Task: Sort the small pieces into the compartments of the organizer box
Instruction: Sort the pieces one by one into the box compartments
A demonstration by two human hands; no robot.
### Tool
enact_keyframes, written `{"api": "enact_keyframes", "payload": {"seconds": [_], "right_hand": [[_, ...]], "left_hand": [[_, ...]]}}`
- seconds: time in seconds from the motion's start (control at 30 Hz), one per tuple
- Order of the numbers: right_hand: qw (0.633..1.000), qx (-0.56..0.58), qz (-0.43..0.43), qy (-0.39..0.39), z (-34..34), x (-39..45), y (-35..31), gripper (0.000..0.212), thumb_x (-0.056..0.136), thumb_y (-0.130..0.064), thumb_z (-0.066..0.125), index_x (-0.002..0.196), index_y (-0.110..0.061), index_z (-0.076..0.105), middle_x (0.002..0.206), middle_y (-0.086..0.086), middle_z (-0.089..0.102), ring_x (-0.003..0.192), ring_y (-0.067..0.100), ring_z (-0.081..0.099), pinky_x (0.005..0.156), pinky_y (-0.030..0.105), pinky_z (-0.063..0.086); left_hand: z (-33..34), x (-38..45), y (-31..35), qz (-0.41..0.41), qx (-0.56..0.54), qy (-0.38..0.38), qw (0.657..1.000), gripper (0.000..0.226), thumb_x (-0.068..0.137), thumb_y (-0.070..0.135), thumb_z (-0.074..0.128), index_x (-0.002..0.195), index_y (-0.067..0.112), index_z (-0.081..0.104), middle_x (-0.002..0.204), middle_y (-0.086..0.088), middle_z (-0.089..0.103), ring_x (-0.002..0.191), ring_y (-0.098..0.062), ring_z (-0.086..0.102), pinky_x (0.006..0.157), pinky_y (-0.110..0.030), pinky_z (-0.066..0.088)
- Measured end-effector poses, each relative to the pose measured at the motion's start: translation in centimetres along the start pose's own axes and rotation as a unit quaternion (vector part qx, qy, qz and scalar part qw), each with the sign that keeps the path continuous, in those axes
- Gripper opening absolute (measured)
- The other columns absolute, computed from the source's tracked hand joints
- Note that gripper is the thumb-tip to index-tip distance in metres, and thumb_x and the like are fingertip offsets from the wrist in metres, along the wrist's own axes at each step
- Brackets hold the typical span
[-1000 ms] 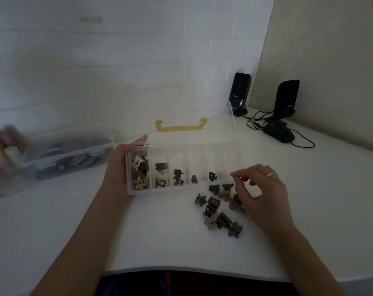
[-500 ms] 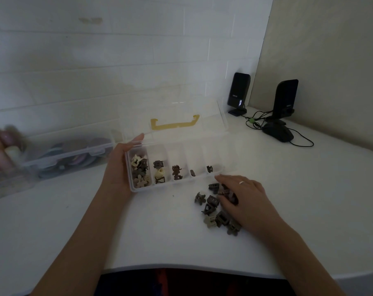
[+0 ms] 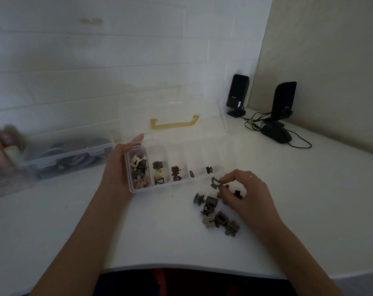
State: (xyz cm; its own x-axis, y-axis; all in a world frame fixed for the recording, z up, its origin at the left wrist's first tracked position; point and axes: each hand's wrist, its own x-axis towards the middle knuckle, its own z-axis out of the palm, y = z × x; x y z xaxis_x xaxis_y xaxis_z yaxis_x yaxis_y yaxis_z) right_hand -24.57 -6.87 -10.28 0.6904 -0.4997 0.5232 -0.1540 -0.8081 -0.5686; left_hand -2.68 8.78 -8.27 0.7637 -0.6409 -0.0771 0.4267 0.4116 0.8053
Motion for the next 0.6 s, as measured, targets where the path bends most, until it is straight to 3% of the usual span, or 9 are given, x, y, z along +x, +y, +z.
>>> {"api": "enact_keyframes", "payload": {"seconds": [0.1, 0.17, 0.37, 0.5, 0.6], "right_hand": [[0.998, 0.022, 0.019, 0.047, -0.3, 0.1, 0.1, 0.027, 0.080, -0.013, 0.069, 0.078, -0.037, 0.056, 0.079, -0.027, 0.058, 0.089, -0.005, 0.054, 0.074, 0.010, 0.036], [0.997, 0.018, 0.022, 0.069, -0.3, 0.1, 0.2, 0.023, 0.080, -0.014, 0.069, 0.079, -0.034, 0.057, 0.079, -0.026, 0.058, 0.088, -0.007, 0.052, 0.074, 0.007, 0.035], [0.994, 0.009, 0.031, 0.107, -0.5, 0.2, 0.5, 0.011, 0.080, -0.012, 0.069, 0.082, -0.021, 0.064, 0.074, -0.021, 0.055, 0.087, -0.006, 0.050, 0.072, 0.001, 0.032], [0.992, -0.022, 0.042, 0.121, -0.5, 0.2, 0.7, 0.006, 0.081, -0.016, 0.069, 0.082, -0.020, 0.063, 0.072, -0.022, 0.051, 0.080, 0.000, 0.050, 0.068, 0.012, 0.033], [0.987, -0.053, 0.039, 0.146, -0.8, 0.3, 1.0, 0.006, 0.082, -0.015, 0.068, 0.082, -0.019, 0.063, 0.066, -0.013, 0.044, 0.069, 0.005, 0.044, 0.060, 0.018, 0.032]], "left_hand": [[-0.1, -0.1, 0.0, 0.001, 0.003, -0.001, 1.000, 0.037, 0.086, 0.023, 0.047, 0.117, 0.021, 0.067, 0.111, -0.004, 0.072, 0.098, -0.026, 0.067, 0.083, -0.042, 0.054], [-0.3, 0.0, 0.0, -0.003, 0.001, -0.003, 1.000, 0.037, 0.086, 0.023, 0.047, 0.117, 0.022, 0.068, 0.116, -0.005, 0.070, 0.100, -0.026, 0.066, 0.084, -0.042, 0.053], [-1.1, 0.6, 0.1, -0.014, 0.000, -0.043, 0.999, 0.031, 0.089, 0.022, 0.045, 0.109, 0.020, 0.068, 0.095, -0.003, 0.069, 0.079, -0.022, 0.066, 0.074, -0.037, 0.052], [-1.4, 0.9, 0.1, -0.012, 0.004, -0.058, 0.998, 0.029, 0.088, 0.021, 0.043, 0.102, 0.021, 0.068, 0.090, -0.002, 0.067, 0.078, -0.022, 0.064, 0.079, -0.040, 0.048], [-1.2, 0.6, 0.1, -0.007, 0.009, -0.067, 0.998, 0.032, 0.088, 0.019, 0.041, 0.103, 0.021, 0.069, 0.089, -0.002, 0.068, 0.077, -0.021, 0.064, 0.074, -0.039, 0.050]]}}
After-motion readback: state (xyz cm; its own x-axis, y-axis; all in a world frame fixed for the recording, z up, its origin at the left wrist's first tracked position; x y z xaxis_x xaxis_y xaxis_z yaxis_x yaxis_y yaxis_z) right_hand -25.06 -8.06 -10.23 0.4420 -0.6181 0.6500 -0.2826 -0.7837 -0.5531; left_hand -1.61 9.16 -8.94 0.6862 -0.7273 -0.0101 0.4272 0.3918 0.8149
